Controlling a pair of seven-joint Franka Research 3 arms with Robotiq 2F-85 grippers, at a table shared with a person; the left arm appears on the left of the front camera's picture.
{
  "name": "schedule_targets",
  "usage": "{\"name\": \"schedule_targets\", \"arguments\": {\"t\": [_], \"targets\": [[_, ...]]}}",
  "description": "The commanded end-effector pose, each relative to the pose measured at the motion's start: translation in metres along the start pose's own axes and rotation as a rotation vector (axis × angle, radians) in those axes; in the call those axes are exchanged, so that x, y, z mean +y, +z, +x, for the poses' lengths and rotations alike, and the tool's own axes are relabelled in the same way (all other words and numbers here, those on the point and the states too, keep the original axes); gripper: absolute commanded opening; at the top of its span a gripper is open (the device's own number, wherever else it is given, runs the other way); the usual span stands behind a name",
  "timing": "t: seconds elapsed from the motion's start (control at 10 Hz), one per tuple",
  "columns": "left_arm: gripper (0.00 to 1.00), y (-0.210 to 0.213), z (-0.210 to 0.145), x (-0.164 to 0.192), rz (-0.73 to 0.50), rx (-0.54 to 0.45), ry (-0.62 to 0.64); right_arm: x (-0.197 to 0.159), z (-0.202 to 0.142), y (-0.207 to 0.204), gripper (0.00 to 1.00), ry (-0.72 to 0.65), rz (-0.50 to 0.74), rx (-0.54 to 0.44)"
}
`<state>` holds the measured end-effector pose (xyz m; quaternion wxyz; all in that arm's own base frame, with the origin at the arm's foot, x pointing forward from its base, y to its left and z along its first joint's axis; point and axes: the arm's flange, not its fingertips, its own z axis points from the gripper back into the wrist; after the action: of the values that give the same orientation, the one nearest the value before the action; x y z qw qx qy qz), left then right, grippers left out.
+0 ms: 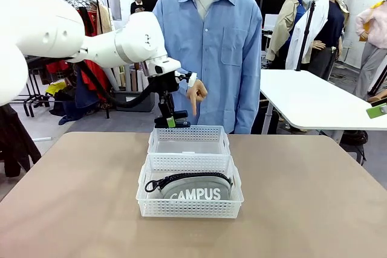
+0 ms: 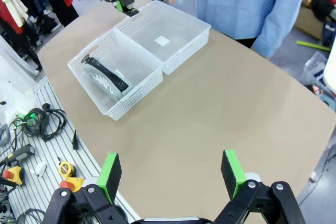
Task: Distribute items into two baskets.
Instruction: Place the picked Stapler into the Organizing basket as instructed by the person.
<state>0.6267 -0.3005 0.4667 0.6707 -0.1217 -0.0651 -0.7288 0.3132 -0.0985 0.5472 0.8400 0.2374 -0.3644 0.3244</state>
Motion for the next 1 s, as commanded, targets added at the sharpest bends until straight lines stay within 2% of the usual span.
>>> {"name": "schedule_targets", "arguments": {"t": [0.0,0.4,0.9], "targets": [[0.03,-0.007,0.013,0.011,0.012,0.010,0.028,-0.001,0.001,0.000,1.00,0.009,0.011,-0.019],[0.03,-0.046,0.015,0.015,0.118,0.065,0.049,-0.001,0.001,0.000,1.00,0.009,0.011,-0.019],[0.03,-0.084,0.012,0.038,0.179,0.076,0.020,-0.001,0.001,0.000,1.00,0.009,0.011,-0.019]]}}
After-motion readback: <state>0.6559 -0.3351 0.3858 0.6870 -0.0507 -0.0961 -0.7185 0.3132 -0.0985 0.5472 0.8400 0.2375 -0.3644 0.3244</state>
